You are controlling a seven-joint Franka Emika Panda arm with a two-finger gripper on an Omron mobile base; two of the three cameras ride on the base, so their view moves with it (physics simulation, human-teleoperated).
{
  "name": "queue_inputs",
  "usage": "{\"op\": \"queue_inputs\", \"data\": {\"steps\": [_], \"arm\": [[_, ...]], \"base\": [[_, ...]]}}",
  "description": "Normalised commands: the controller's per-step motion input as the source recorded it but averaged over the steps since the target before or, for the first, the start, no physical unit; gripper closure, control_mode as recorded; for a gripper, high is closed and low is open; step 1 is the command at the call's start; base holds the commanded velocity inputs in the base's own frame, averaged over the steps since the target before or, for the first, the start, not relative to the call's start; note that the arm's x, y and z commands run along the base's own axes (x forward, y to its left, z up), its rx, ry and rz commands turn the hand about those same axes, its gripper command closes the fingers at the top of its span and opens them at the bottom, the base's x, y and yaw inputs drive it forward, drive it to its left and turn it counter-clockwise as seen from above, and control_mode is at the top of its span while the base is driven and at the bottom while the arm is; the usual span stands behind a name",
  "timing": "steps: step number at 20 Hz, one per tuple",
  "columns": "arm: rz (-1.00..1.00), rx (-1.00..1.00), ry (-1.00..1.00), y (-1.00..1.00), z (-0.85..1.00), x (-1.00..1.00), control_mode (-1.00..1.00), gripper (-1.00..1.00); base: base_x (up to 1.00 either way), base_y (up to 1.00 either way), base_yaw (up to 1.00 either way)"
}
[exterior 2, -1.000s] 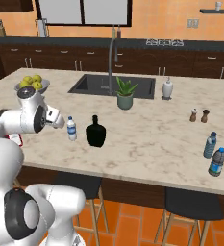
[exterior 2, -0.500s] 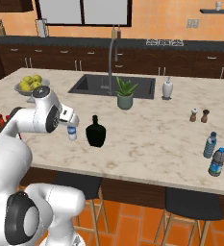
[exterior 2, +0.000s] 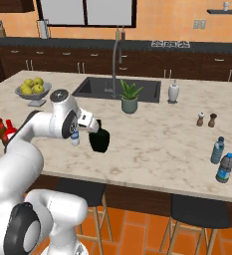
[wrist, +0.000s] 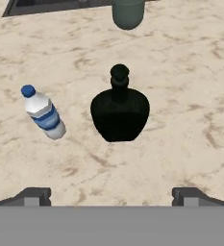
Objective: Move the plastic bottles in the middle to the plastics group, and the glass bottles in the middle to the glass group.
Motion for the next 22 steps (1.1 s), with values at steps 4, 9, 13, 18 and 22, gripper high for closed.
{"op": "queue_inputs", "data": {"steps": [4, 9, 13, 18, 22], "arm": [[0.00, -0.04, -0.04, -0.33, 0.00, 0.35, -1.00, -1.00], [0.00, 0.00, -0.02, -0.03, 0.00, 0.39, -1.00, -1.00], [0.00, 0.00, 0.00, 0.00, -0.06, 0.35, -1.00, -1.00], [0.00, -0.02, 0.00, 0.00, -0.19, 0.35, -1.00, -1.00], [0.00, -0.04, 0.00, 0.00, -0.21, 0.35, -1.00, -1.00]], "base": [[0.00, 0.00, 0.00], [0.00, 0.00, 0.00], [0.00, 0.00, 0.00], [0.00, 0.00, 0.00], [0.00, 0.00, 0.00]]}}
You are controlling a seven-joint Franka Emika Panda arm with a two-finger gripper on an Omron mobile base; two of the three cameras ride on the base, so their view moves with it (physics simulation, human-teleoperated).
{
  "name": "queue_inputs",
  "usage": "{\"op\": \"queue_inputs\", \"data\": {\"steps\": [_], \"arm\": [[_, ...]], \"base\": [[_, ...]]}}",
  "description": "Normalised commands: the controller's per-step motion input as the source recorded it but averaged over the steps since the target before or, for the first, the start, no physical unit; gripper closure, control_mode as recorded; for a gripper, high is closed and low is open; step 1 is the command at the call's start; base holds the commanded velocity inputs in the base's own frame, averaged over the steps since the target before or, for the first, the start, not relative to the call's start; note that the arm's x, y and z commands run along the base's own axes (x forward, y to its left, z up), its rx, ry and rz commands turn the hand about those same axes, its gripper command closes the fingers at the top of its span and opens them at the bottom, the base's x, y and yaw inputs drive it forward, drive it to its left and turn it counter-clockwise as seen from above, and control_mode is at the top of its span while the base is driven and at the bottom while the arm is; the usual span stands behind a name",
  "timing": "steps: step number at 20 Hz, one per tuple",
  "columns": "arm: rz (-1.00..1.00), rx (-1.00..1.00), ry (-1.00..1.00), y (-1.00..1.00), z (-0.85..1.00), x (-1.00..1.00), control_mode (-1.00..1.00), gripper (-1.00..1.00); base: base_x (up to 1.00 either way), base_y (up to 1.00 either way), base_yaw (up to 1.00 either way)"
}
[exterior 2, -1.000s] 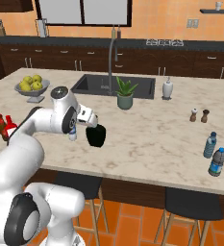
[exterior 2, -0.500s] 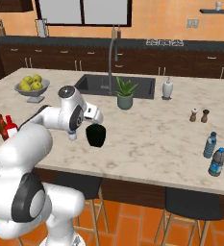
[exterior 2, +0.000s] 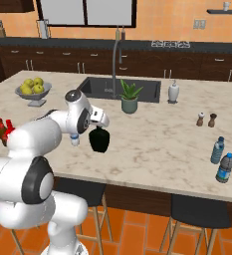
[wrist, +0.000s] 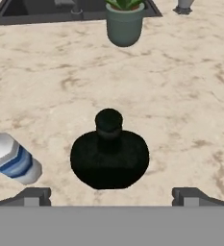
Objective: Move the plastic bottles in the middle to the plastics group, and the glass bottles in the middle to the glass group.
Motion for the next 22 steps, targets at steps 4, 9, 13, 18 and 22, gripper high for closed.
{"op": "queue_inputs", "data": {"steps": [4, 9, 13, 18, 22], "arm": [[0.00, -0.04, 0.00, -0.03, -0.18, 0.27, -1.00, -1.00], [0.00, -0.03, 0.02, -0.02, -0.20, 0.30, -1.00, -1.00], [0.00, 0.00, 0.04, -0.03, -0.10, 0.34, -1.00, -1.00], [0.00, 0.00, 0.04, -0.09, -0.06, 0.27, -1.00, -1.00], [0.00, 0.00, 0.09, -0.10, -0.12, 0.23, -1.00, -1.00]], "base": [[0.00, 0.00, 0.00], [0.00, 0.00, 0.00], [0.00, 0.00, 0.00], [0.00, 0.00, 0.00], [0.00, 0.00, 0.00]]}}
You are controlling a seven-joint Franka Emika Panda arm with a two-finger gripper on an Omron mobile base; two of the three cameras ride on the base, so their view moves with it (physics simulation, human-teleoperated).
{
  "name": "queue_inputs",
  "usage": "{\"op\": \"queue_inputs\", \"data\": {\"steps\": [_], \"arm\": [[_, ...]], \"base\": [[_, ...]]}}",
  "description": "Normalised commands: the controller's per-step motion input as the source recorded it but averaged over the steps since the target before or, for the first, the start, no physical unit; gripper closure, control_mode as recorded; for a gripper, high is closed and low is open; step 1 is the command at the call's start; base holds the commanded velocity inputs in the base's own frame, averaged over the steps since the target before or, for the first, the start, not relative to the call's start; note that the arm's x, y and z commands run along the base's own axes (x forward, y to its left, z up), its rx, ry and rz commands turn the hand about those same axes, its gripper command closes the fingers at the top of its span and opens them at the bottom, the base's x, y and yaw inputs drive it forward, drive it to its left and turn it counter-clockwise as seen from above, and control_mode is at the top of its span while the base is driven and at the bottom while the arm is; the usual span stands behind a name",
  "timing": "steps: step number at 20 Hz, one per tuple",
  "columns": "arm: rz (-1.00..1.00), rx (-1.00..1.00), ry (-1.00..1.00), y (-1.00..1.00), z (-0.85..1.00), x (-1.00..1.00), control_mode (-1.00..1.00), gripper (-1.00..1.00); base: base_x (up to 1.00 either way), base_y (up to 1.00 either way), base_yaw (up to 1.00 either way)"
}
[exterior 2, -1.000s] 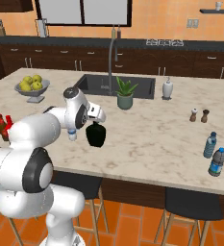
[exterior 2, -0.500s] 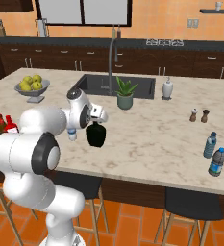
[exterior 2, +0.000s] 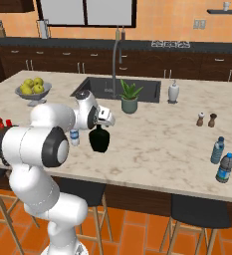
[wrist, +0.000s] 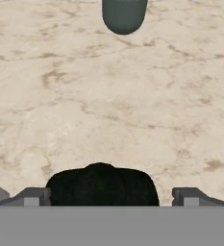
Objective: Move the plastic bottles in the middle to the plastics group, and the glass bottles in the middle to the glass group.
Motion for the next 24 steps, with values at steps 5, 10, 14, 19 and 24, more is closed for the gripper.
{"op": "queue_inputs", "data": {"steps": [5, 10, 14, 19, 24], "arm": [[0.00, 0.00, 0.05, -0.03, -0.12, 0.16, -1.00, -1.00], [0.00, 0.00, 0.00, 0.00, -0.12, 0.08, -1.00, -1.00], [0.00, 0.00, 0.00, 0.00, -0.22, 0.01, -1.00, -1.00], [0.00, 0.00, 0.00, 0.00, -0.32, -0.02, -1.00, 1.00], [0.00, 0.00, 0.00, 0.05, -0.39, -0.23, -1.00, 1.00]], "base": [[0.00, 0.00, 0.00], [0.00, 0.00, 0.00], [0.00, 0.00, 0.00], [0.00, 0.00, 0.00], [0.00, 0.00, 0.00]]}}
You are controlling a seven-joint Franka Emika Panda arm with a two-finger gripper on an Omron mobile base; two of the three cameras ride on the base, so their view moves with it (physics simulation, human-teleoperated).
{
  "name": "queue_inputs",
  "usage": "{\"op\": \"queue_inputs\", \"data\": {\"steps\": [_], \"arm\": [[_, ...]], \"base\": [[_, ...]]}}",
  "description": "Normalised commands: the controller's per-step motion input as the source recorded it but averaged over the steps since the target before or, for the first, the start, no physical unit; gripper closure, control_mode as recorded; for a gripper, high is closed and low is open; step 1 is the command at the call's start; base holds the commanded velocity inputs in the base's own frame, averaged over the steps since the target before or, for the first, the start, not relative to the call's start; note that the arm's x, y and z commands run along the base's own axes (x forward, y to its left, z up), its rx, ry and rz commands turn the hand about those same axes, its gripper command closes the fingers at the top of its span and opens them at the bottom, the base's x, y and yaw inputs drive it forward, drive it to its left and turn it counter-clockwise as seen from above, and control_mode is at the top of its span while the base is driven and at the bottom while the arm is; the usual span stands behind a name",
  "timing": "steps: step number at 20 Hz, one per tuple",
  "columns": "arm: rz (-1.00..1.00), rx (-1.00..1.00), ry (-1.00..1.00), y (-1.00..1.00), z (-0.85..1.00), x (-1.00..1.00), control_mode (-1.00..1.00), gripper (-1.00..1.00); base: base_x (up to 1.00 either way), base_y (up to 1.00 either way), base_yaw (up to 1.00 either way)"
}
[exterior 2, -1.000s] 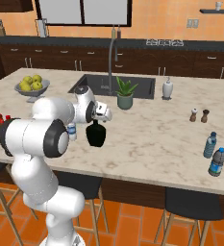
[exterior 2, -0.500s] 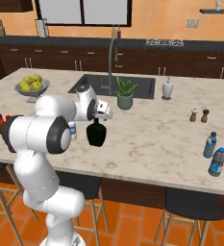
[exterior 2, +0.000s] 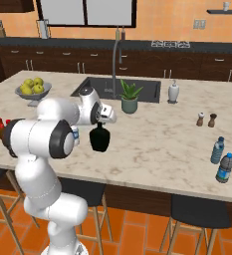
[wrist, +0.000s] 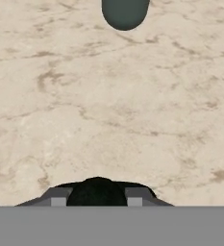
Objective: Move the plastic bottles in the middle to the plastics group, and the glass bottles in the middle to the glass group.
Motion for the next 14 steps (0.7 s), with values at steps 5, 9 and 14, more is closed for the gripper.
{"op": "queue_inputs", "data": {"steps": [5, 9, 14], "arm": [[0.00, 0.00, -0.13, 0.09, -0.13, -0.32, -1.00, 1.00], [-0.03, 0.02, -0.12, 0.02, 0.24, -0.50, -1.00, 1.00], [0.00, 0.08, -0.03, 0.22, 0.11, -0.66, -1.00, 1.00]], "base": [[0.00, 0.00, 0.00], [0.00, 0.00, 0.00], [0.00, 0.00, 0.00]]}}
